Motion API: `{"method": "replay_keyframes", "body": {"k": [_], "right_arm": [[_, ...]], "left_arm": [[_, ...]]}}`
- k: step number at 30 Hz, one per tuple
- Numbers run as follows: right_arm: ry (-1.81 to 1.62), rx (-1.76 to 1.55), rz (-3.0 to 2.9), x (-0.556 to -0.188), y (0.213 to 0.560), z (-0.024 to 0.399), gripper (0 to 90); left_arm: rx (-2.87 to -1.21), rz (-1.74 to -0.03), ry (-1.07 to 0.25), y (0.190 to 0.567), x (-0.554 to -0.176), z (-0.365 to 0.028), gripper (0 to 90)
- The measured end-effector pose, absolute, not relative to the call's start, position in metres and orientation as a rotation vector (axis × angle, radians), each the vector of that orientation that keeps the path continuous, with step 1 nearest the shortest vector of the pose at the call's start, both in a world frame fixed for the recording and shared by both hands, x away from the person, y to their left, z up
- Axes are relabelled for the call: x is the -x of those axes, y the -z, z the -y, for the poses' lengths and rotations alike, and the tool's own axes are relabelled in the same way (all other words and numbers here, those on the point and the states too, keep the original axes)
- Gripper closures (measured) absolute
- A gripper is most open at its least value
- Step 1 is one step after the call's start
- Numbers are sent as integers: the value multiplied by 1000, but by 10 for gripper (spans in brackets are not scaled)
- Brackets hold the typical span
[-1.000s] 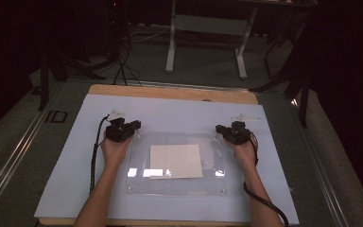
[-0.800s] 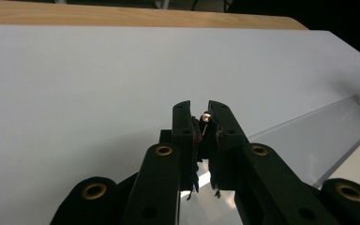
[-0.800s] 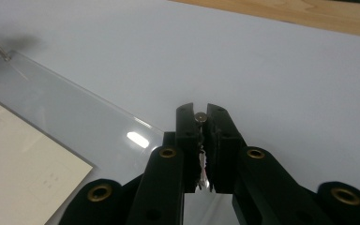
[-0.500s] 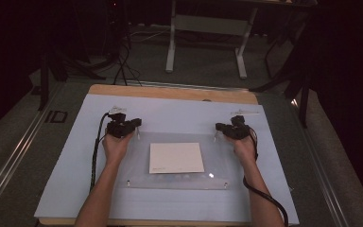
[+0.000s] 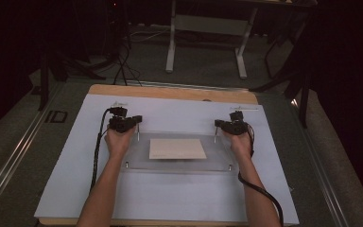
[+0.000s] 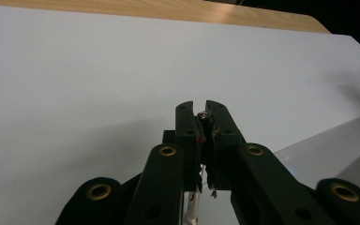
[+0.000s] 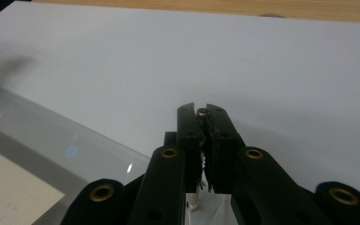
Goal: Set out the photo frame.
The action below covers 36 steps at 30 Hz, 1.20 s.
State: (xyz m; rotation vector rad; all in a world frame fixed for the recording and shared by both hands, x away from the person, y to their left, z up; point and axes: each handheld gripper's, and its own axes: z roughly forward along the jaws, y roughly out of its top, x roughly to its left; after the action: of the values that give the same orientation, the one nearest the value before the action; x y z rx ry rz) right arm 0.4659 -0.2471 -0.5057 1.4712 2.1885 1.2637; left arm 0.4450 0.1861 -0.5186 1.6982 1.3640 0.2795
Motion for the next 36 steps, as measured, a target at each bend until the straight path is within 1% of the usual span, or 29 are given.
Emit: {"method": "replay_keyframes", "body": {"k": [8, 17, 24, 28, 33, 36], "right_arm": [[-1268, -1542, -2138, -471, 509, 244, 857], [-1269, -1599, -2100, -474, 511, 242, 857], [-1259, -1617, -2092, -475, 511, 241, 857], [-1280, -1662, -2082, -477, 512, 242, 858], [-1278, -1669, -2085, -478, 512, 242, 858], [-1278, -1674, -2085, -479, 512, 242, 857]], "left_arm": [[-1662, -1395, -208, 521, -454, -190, 852], [-1654, -1405, -205, 522, -456, -189, 850], [-1675, -1383, -258, 520, -451, -188, 831], [-1676, -1333, -285, 517, -446, -191, 786], [-1667, -1287, -356, 511, -437, -195, 741], [-1690, -1245, -398, 506, -431, -195, 703]]}}
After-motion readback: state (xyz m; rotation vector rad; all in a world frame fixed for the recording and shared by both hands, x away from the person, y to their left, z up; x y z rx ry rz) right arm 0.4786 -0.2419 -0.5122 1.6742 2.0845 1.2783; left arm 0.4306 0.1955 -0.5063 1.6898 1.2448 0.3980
